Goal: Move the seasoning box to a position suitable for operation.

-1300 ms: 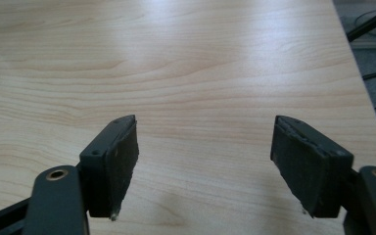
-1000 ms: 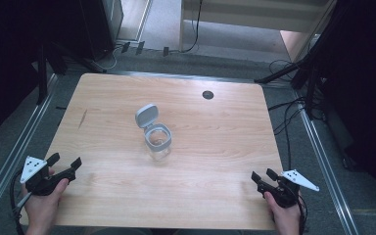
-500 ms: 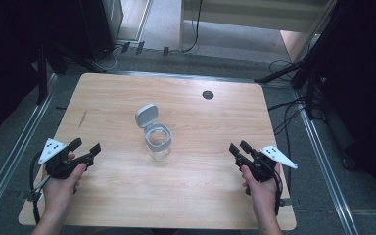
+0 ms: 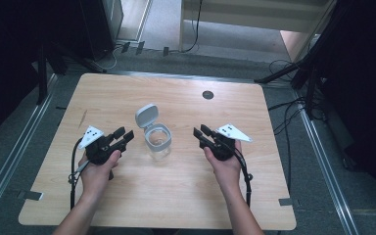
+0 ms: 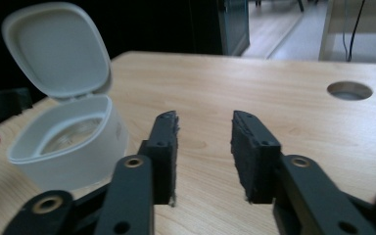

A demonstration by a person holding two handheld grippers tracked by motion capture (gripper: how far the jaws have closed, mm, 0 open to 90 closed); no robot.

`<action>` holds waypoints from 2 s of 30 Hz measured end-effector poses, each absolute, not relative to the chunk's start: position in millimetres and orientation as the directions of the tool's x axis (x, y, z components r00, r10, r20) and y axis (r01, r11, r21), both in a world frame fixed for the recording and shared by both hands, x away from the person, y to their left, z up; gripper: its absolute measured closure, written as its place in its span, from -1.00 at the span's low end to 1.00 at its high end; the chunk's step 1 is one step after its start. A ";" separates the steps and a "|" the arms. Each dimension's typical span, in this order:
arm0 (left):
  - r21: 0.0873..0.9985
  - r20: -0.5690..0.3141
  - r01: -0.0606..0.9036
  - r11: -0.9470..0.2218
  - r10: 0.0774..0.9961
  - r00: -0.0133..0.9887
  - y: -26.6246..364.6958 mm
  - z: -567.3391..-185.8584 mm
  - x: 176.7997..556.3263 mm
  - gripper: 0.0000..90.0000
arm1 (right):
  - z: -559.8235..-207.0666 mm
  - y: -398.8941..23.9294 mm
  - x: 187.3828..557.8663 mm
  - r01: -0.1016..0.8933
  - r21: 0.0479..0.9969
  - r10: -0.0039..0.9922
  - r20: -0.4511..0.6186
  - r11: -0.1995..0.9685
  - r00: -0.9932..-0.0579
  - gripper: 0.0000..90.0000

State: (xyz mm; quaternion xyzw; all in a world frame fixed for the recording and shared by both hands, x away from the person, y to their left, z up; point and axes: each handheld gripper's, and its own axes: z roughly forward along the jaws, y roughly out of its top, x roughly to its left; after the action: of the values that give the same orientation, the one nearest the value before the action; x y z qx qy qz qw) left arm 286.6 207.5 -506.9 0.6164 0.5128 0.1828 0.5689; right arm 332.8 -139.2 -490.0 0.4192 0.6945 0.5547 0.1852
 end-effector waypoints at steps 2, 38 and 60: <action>0.898 -0.315 0.420 0.129 0.855 0.411 198.9 -506.7 287.6 0.36 | -491.3 -128.6 337.5 0.381 0.923 0.789 0.196 0.053 -0.583 0.36; 0.885 -0.177 0.463 -0.053 0.880 0.440 164.1 -513.3 287.1 1.00 | -499.0 -68.3 347.8 0.417 0.904 0.725 0.220 0.101 -0.652 1.00; 0.884 -0.197 0.466 -0.044 0.869 0.455 158.1 -515.0 270.4 0.97 | -500.7 -73.1 289.3 0.428 0.902 0.802 0.220 0.048 -0.555 1.00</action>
State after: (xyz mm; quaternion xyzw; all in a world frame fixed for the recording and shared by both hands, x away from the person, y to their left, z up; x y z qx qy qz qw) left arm 270.4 158.1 -515.0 0.6934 0.4811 0.2026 0.4966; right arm 289.3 -73.1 -500.7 0.4380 0.7023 0.5330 0.1756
